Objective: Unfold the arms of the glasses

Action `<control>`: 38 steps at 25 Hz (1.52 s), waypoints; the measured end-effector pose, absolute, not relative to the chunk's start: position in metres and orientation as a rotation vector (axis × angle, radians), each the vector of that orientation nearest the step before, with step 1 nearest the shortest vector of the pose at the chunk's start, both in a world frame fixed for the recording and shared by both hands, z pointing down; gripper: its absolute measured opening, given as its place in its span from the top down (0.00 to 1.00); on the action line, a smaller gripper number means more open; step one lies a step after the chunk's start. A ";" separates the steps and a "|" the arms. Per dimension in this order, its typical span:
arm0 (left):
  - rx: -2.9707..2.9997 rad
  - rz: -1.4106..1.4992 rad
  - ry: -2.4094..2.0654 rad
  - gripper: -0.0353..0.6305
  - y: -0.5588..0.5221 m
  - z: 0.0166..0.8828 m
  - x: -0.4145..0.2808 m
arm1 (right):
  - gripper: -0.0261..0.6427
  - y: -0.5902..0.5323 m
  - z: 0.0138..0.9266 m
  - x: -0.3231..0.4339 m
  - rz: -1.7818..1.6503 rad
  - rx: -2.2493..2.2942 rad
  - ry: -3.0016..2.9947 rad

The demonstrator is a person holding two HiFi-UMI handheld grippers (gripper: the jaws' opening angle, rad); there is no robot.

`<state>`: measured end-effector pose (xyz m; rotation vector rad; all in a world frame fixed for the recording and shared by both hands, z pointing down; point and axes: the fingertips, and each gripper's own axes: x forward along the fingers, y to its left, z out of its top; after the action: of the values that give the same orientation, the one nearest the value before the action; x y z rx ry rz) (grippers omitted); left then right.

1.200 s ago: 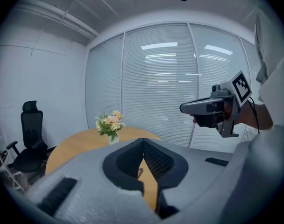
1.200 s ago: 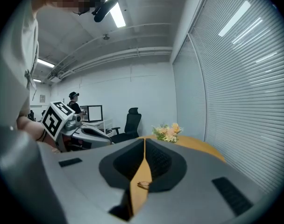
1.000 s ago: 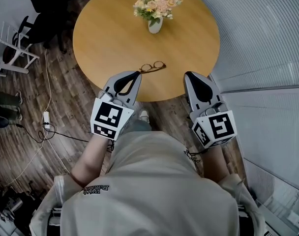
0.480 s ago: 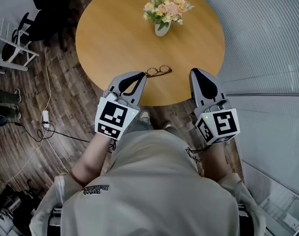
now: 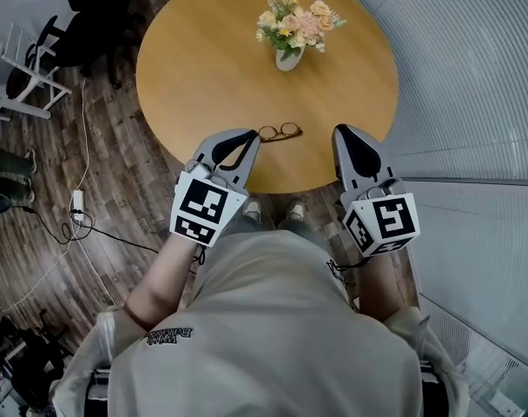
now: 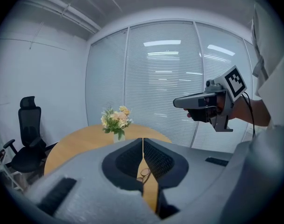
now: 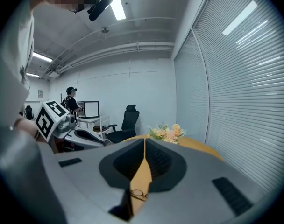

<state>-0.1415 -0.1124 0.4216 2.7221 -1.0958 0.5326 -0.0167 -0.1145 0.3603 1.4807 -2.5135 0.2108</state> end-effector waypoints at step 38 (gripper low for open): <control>2.548 1.894 -0.652 0.79 -0.167 0.722 -0.067 | 0.91 -0.178 0.454 0.054 0.408 1.335 -2.412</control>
<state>-0.0673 -0.1675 0.7221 2.5476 -0.6519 1.8944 0.0542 -0.1780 0.4539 1.3349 -2.4115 0.4075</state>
